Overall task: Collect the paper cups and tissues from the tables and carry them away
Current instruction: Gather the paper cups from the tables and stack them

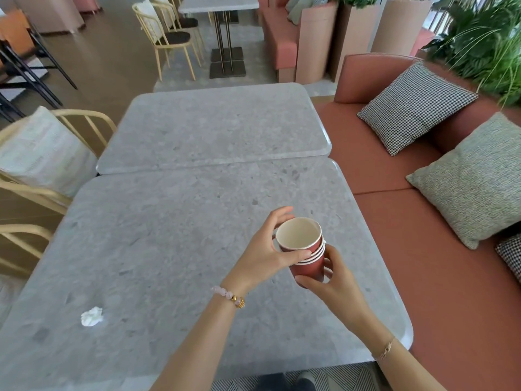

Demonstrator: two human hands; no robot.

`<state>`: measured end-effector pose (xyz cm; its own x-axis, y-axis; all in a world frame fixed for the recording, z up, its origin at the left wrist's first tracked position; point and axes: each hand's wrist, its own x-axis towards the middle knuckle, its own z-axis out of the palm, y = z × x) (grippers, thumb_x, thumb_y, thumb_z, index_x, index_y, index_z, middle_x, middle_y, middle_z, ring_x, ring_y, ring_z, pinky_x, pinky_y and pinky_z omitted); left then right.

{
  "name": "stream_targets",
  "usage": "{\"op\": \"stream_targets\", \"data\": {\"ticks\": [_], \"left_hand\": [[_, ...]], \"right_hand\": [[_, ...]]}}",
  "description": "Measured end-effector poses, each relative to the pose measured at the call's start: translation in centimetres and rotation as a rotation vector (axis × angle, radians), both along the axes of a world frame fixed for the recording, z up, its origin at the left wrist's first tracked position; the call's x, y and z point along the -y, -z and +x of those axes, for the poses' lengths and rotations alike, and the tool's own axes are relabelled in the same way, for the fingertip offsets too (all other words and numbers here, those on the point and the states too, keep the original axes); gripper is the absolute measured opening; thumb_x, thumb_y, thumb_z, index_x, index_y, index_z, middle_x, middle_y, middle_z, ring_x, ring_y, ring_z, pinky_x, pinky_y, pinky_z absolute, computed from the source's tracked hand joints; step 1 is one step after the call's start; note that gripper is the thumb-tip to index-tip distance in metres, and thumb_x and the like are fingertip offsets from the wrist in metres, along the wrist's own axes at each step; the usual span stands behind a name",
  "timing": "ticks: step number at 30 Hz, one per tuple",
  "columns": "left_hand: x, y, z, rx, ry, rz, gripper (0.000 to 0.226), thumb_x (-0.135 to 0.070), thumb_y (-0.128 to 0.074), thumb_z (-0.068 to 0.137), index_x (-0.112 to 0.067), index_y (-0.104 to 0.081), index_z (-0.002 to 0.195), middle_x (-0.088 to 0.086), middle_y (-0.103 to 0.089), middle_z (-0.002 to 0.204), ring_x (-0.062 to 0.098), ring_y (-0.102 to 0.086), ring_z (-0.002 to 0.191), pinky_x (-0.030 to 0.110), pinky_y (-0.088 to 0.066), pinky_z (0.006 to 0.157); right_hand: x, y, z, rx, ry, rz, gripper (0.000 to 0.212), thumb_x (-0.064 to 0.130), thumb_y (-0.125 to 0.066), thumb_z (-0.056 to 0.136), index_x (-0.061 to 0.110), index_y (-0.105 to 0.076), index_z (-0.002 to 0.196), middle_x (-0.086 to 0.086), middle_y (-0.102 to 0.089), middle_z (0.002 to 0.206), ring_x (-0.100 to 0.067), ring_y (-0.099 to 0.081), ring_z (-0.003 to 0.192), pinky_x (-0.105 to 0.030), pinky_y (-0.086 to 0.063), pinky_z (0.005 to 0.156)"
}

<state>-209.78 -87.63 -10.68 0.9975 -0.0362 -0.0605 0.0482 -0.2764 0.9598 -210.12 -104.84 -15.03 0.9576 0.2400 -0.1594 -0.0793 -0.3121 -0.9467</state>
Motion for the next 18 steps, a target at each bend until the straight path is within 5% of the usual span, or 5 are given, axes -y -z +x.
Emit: {"op": "stream_targets", "data": {"ticks": [5, 11, 18], "left_hand": [[-0.1, 0.0, -0.1, -0.002, 0.034, 0.048, 0.080, -0.026, -0.081, 0.072, -0.033, -0.036, 0.137, -0.016, -0.046, 0.137, -0.006, -0.040, 0.126, 0.028, -0.030, 0.109], [-0.7, -0.4, -0.4, 0.079, -0.020, 0.102, 0.059, -0.031, -0.071, 0.081, -0.035, -0.042, 0.132, -0.024, -0.046, 0.135, -0.011, -0.036, 0.126, 0.014, -0.027, 0.101], [-1.6, -0.7, -0.8, 0.283, -0.150, 0.462, 0.043, -0.038, -0.050, 0.086, -0.022, -0.052, 0.126, -0.011, -0.056, 0.126, 0.005, -0.046, 0.120, 0.020, -0.031, 0.101]], "right_hand": [[0.1, 0.1, 0.1, 0.012, 0.033, 0.012, 0.059, 0.017, -0.081, 0.071, 0.041, -0.048, 0.113, 0.017, -0.060, 0.113, 0.006, -0.057, 0.100, -0.007, -0.046, 0.075], [0.3, -0.1, 0.4, 0.021, 0.071, 0.031, 0.060, 0.013, -0.080, 0.071, 0.037, -0.049, 0.116, 0.016, -0.061, 0.112, 0.007, -0.057, 0.100, -0.006, -0.045, 0.076], [0.9, -1.0, 1.1, 0.055, 0.112, 0.052, 0.060, 0.012, -0.082, 0.070, 0.038, -0.049, 0.113, 0.016, -0.061, 0.111, 0.004, -0.057, 0.103, -0.009, -0.045, 0.076]]}}
